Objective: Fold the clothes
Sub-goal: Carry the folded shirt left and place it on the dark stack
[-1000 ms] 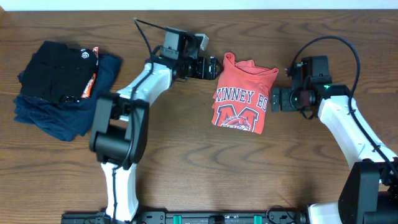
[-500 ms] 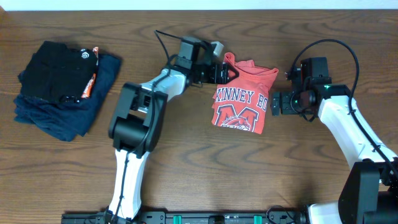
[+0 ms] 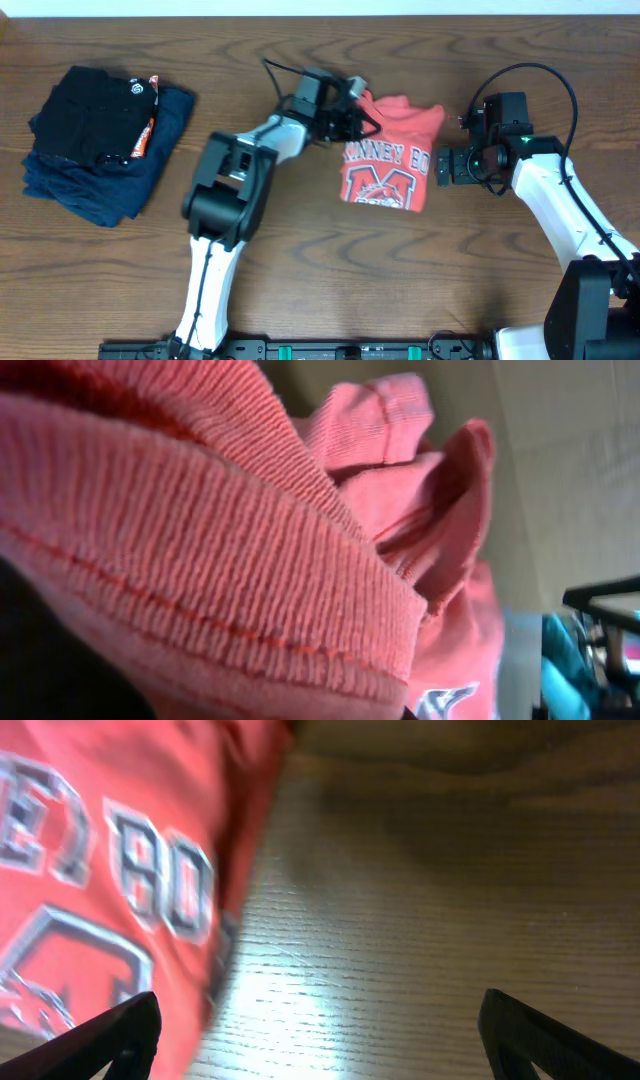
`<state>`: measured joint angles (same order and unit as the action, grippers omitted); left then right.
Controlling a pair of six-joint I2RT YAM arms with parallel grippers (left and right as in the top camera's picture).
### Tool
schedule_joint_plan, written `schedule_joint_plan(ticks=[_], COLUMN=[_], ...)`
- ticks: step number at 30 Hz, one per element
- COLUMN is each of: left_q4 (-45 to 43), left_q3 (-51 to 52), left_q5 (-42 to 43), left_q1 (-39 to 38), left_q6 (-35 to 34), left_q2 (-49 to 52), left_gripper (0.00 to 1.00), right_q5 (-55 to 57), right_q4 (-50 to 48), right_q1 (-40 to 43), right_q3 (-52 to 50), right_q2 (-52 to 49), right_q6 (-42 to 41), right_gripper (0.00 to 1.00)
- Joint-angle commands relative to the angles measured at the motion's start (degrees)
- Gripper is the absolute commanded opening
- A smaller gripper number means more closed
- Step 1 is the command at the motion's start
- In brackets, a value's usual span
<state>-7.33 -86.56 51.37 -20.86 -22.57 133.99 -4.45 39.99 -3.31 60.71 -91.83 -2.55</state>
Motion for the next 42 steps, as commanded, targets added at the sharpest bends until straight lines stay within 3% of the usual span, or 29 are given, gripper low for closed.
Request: schedule_joint_plan(ticks=[1, 15, 32, 33, 34, 35, 42], left_q4=[1.1, 20.3, 22.8, 23.2, 24.0, 25.1, 27.5], left_q3=[-0.7, -0.7, -0.2, -0.1, 0.1, 0.1, 0.1], left_q5=[-4.9, -34.7, -36.0, -36.0, -36.0, -36.0, -36.0], left_q1=[5.5, 23.9, 49.2, 49.9, 50.8, 51.6, 55.8], left_q6=[-0.2, 8.0, 7.7, 7.7, 7.7, 7.7, 7.7], left_q2=[-9.6, -34.6, -34.6, -34.2, -33.7, -33.0, -32.2], left_gripper=[0.06, 0.06, 0.08, 0.16, 0.38, 0.99, 0.98], right_q5=[0.0, 1.7, 1.6, 1.6, 1.6, 1.6, 1.7], right_q4=[-0.1, -0.1, -0.1, -0.1, -0.1, -0.1, -0.1], right_q1=[0.5, 0.5, 0.5, 0.5, 0.5, 0.5, 0.5], right_q3=[0.5, 0.5, 0.5, 0.5, 0.5, 0.5, 0.5], right_q2=[0.9, 0.9, 0.9, 0.9, 0.9, 0.9, 0.9], right_q6=[-0.6, -0.6, -0.6, -0.6, -0.6, -0.6, -0.6], right_gripper=[0.99, 0.99, 0.99, 0.99, 0.99, 0.99, 0.99])
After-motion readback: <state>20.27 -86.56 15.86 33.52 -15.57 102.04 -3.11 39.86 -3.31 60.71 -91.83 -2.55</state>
